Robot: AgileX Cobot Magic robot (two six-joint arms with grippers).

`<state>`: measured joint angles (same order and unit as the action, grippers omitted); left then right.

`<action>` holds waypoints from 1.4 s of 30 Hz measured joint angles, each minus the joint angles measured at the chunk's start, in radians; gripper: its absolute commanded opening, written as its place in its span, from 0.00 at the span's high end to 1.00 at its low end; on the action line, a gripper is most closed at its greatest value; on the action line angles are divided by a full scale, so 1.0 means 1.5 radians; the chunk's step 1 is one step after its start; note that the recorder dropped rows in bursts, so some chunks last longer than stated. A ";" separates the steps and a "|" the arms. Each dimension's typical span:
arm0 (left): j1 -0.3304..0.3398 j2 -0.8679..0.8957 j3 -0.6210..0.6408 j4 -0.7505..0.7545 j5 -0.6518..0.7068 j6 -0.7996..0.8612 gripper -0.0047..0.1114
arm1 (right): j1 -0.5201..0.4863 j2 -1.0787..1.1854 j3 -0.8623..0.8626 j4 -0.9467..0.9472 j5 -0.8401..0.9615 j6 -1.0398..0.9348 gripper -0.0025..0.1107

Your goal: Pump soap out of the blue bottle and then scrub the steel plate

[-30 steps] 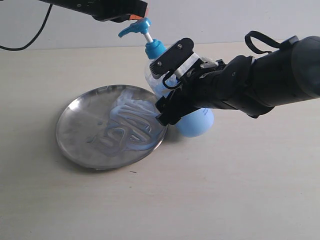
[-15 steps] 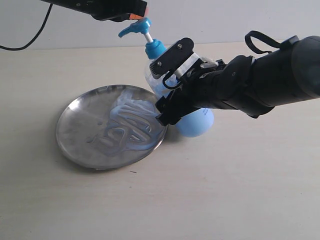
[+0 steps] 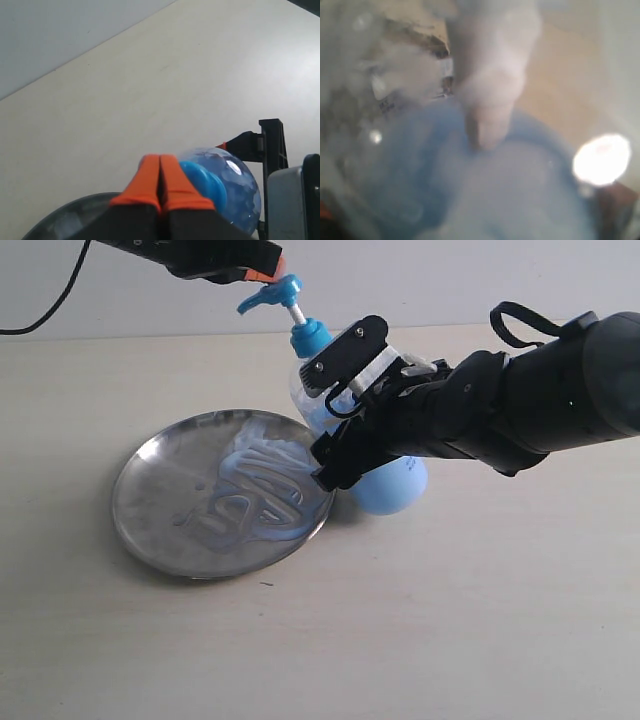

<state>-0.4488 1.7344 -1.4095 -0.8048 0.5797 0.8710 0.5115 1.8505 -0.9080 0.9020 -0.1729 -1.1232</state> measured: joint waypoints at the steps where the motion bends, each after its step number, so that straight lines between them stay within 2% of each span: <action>1: 0.000 0.000 0.000 0.000 0.001 -0.003 0.96 | 0.000 0.000 0.000 0.000 0.000 0.000 0.98; 10: 0.000 -0.014 -0.002 0.007 0.043 -0.005 0.96 | 0.000 0.000 0.000 0.000 0.000 0.000 0.98; 42: 0.000 -0.006 -0.011 0.013 0.043 -0.010 0.96 | 0.000 0.000 0.000 0.005 0.000 0.003 0.98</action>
<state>-0.4488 1.7256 -1.4253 -0.7849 0.6439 0.8568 0.5115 1.8505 -0.9080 0.9089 -0.1729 -1.1188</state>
